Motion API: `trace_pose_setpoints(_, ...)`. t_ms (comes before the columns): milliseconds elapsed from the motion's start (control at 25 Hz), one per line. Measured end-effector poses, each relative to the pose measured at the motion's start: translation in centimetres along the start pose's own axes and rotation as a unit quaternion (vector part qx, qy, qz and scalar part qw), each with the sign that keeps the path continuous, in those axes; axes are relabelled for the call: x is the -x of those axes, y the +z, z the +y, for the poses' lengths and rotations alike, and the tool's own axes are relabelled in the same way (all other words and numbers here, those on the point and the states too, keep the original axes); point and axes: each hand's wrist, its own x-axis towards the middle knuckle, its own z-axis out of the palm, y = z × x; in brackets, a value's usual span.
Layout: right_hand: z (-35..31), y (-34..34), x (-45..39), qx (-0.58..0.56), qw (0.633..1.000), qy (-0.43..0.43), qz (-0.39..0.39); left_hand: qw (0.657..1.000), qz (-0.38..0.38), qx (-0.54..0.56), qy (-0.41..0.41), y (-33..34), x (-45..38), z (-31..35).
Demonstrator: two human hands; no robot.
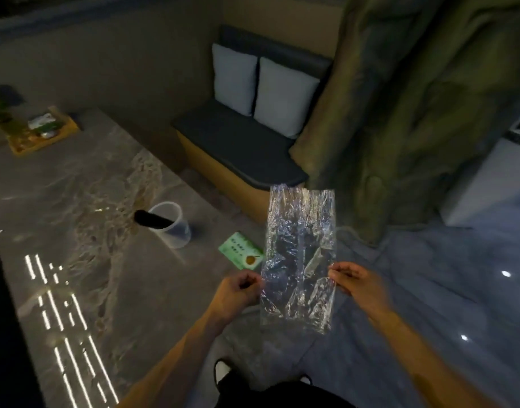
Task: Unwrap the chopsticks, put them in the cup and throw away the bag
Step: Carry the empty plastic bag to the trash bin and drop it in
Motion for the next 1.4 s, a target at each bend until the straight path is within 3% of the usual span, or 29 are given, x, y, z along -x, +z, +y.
trace_pose_setpoints(320,2.5,-9.7,3.0,-0.047,0.987,0.011,0.155,0.987,-0.127,-0.078,0.059,9.7,-5.6,4.2)
trace_pose_setpoints(640,3.1,-15.3,1.9,-0.107,0.950,0.043,0.289,0.953,-0.269,-0.122,0.061,17.9,-13.4,8.0)
trace_pose_setpoints(960,1.7,-18.6,-3.8,-0.130,0.924,0.059,0.354,0.916,-0.367,-0.147,0.066,23.1,-23.0,12.2)
trace_pose_setpoints(1400,0.6,-23.5,-6.6,-0.134,0.882,0.083,0.444,0.892,-0.416,-0.147,0.096,31.9,-30.4,16.1)
